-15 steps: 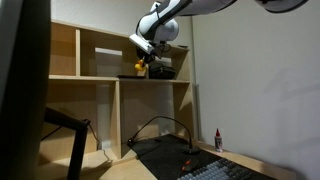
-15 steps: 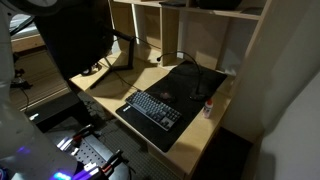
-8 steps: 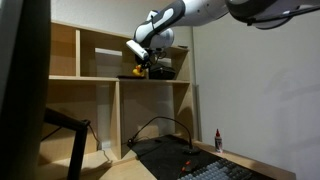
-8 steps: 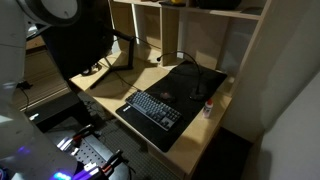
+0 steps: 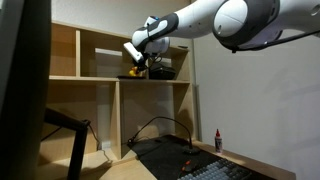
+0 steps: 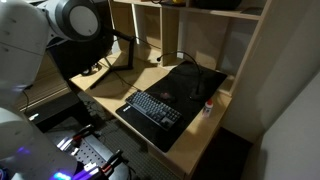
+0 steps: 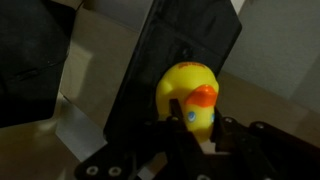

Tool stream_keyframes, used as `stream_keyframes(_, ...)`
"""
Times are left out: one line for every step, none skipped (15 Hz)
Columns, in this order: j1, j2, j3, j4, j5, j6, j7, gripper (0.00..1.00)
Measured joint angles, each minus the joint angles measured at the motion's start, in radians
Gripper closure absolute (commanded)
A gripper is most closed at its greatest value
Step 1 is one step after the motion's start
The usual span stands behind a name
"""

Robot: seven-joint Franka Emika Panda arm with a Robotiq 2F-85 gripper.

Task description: Put the duck on the shelf

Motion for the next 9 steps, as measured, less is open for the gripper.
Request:
stream_keyframes(-0.002,0.009,0.0,0.017,0.0,-0.008,0.005,0.41)
stream_keyframes(-0.002,0.017,0.0,0.032,0.0,-0.016,0.005,0.35)
stream_keyframes(-0.002,0.02,0.0,0.042,0.0,-0.023,0.005,0.27)
stream_keyframes(-0.002,0.021,0.0,0.049,0.0,-0.027,0.004,0.2)
stream_keyframes(-0.002,0.021,0.001,0.056,0.0,-0.032,0.001,0.12)
stream_keyframes(-0.001,0.021,0.002,0.065,-0.001,-0.04,-0.005,0.06)
stream_keyframes(0.0,0.019,0.002,0.076,-0.001,-0.054,-0.014,0.01)
stream_keyframes(0.003,0.013,0.003,0.086,-0.001,-0.068,-0.026,0.0)
stream_keyframes(0.005,0.006,0.004,0.099,-0.001,-0.082,-0.039,0.0)
